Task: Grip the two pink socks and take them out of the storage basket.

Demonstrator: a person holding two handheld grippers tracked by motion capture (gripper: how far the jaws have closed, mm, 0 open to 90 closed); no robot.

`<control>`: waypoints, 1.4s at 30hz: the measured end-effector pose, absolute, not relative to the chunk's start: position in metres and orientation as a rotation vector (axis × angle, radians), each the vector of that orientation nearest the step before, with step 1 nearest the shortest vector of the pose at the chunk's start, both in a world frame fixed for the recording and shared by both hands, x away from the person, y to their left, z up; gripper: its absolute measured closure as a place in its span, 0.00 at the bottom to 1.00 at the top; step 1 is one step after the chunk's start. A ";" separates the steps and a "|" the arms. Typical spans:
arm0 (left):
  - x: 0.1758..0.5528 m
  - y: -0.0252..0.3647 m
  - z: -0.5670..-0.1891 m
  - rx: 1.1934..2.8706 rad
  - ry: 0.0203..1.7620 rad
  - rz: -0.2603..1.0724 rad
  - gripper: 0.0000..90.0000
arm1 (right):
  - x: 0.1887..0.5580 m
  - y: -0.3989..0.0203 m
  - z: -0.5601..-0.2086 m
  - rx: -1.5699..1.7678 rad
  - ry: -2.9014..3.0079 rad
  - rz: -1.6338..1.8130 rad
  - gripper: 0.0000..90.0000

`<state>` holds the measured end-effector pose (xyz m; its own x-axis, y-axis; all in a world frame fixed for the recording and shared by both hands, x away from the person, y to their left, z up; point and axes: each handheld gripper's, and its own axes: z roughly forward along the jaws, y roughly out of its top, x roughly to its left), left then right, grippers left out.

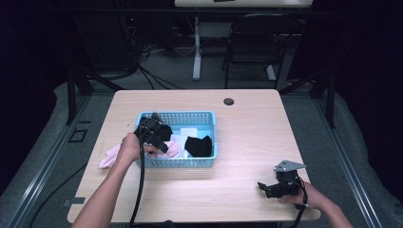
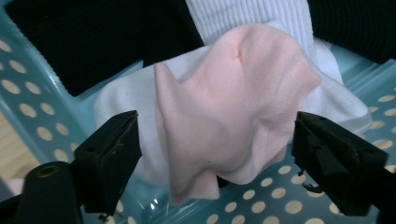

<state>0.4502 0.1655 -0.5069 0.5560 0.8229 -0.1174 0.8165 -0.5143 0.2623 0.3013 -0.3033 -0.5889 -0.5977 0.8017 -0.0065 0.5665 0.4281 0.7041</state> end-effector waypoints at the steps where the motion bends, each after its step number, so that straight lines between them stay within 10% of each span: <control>1: 0.451 0.165 -0.509 2.508 1.363 0.027 0.23 | 0.301 -0.303 -0.589 1.175 2.342 0.963 0.00; 16: 0.450 0.160 -0.516 2.574 1.323 0.011 0.87 | 0.301 -0.303 -0.589 1.176 2.341 0.964 0.00; 42: 0.449 0.157 -0.450 2.523 1.204 0.127 0.90 | 0.301 -0.303 -0.589 1.174 2.338 0.965 0.00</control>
